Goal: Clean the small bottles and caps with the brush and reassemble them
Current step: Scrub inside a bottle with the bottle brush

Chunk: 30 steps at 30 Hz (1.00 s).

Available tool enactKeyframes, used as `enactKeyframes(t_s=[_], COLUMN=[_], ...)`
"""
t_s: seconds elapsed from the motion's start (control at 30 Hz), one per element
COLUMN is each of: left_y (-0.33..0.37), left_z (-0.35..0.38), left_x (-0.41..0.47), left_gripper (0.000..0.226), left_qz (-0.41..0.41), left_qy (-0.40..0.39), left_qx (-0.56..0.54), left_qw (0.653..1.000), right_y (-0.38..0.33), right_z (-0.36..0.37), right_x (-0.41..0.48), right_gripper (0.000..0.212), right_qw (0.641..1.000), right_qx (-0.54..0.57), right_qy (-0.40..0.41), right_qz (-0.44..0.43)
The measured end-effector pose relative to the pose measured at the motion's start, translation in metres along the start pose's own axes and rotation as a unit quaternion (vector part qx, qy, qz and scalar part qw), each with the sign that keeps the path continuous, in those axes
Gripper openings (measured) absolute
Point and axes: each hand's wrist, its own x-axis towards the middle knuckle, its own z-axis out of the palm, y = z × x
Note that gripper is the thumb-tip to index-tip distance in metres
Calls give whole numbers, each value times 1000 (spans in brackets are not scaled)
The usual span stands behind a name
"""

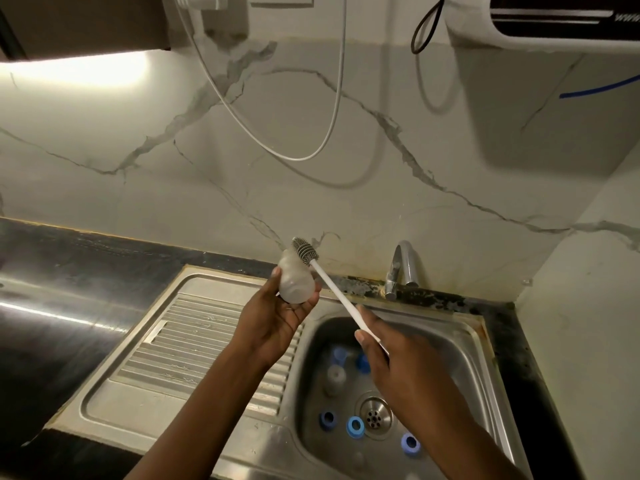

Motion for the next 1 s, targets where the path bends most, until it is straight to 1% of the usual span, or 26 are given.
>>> enactKeyframes(t_s=[0.1,0.2,0.27,0.37,0.47,0.53,0.63,0.77,0.9,1.0], left_y=[6,10,9,15,27,33,34,21,11,10], left_z=[-4,-5,-4,-6,-9,-10,-10,-3,4,7], left_x=[5,6,7,12,17,18,18,12,4,1], left_gripper=[49,58,61,61,58,53,53,58,48,48], left_qz=[11,8,19,42,63,67,63,49,11,-3], left_qy=[15,51,72,87,94,101,110,81,40,32], left_qx=[34,150,188,145,110,92,77,64,51,38], left_qw=[999,987,979,985,987,988,989,993,998,999], right_y=[1,2,3,5,6,10,14,11,6,6], right_z=[-4,-4,-2,2,4,6,7,2,-1,-2], right_x=[4,6,5,1,-10,-15,-18,-15,-5,0], right_gripper=[51,52,53,53,50,50,51,51,51,52], right_qw=[1000,999,999,999,999,998,998,999,1000,1000], right_qx=[-12,-43,-47,-39,-36,-39,-47,-43,-21,-11], right_qy=[12,15,-1,-28,-37,-39,-44,-26,-9,4], right_qz=[-10,-25,-16,-3,-12,-17,-17,-5,-2,-13])
